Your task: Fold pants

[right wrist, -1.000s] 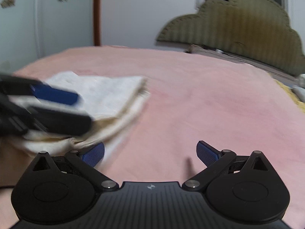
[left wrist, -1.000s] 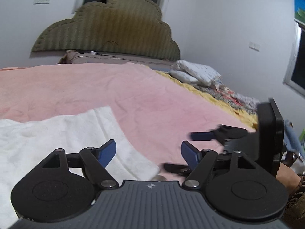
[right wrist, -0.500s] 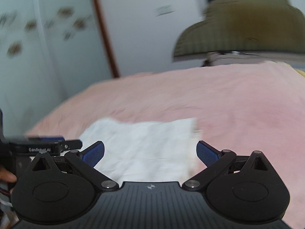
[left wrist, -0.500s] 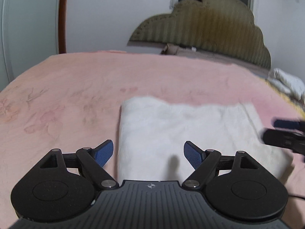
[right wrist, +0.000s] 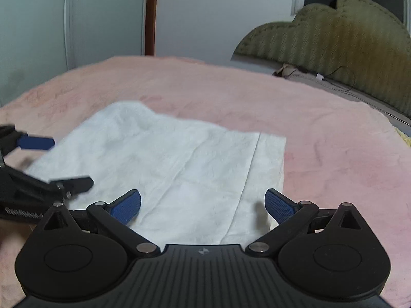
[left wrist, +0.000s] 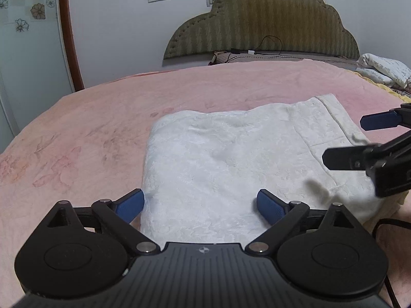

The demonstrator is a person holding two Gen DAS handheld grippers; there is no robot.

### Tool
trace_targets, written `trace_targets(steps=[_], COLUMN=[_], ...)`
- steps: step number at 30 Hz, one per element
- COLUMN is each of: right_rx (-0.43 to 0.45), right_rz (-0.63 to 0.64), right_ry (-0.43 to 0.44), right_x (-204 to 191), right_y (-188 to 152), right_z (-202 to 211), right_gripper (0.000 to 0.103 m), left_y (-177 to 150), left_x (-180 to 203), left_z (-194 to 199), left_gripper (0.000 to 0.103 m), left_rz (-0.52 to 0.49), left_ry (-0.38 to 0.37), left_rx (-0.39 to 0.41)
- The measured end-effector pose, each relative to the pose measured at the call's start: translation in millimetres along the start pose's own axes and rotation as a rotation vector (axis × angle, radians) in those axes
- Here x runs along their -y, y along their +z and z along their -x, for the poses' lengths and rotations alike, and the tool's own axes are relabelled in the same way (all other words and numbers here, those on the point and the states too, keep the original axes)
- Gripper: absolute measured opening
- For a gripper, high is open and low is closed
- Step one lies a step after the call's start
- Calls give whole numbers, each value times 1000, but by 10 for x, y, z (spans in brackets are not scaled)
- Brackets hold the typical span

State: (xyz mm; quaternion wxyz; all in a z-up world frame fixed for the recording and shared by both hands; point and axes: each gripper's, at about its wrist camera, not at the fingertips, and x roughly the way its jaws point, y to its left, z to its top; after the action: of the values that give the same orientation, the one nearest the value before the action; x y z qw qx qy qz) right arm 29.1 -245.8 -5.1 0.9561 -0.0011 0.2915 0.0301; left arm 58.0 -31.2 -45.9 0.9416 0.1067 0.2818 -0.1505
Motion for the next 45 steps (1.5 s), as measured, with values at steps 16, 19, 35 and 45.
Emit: trace_targets(steps=[16, 19, 35, 45], right_rx=[65, 65, 148, 39], right_rz=[18, 20, -167, -395], right_ry=[9, 7, 54, 66], right_x=[-135, -151, 233, 834], right_y=[-307, -296, -293, -336], right_z=[-190, -199, -26, -260], right_gripper=[103, 103, 103, 103], left_y=[-40, -52, -35, 124], left_x=[-58, -65, -465, -703], left_z=[-48, -54, -82, -275], left_gripper=[103, 103, 103, 103], left_rz=[70, 75, 185, 279], left_ry=[6, 6, -158, -25], left_rx=[3, 5, -63, -93])
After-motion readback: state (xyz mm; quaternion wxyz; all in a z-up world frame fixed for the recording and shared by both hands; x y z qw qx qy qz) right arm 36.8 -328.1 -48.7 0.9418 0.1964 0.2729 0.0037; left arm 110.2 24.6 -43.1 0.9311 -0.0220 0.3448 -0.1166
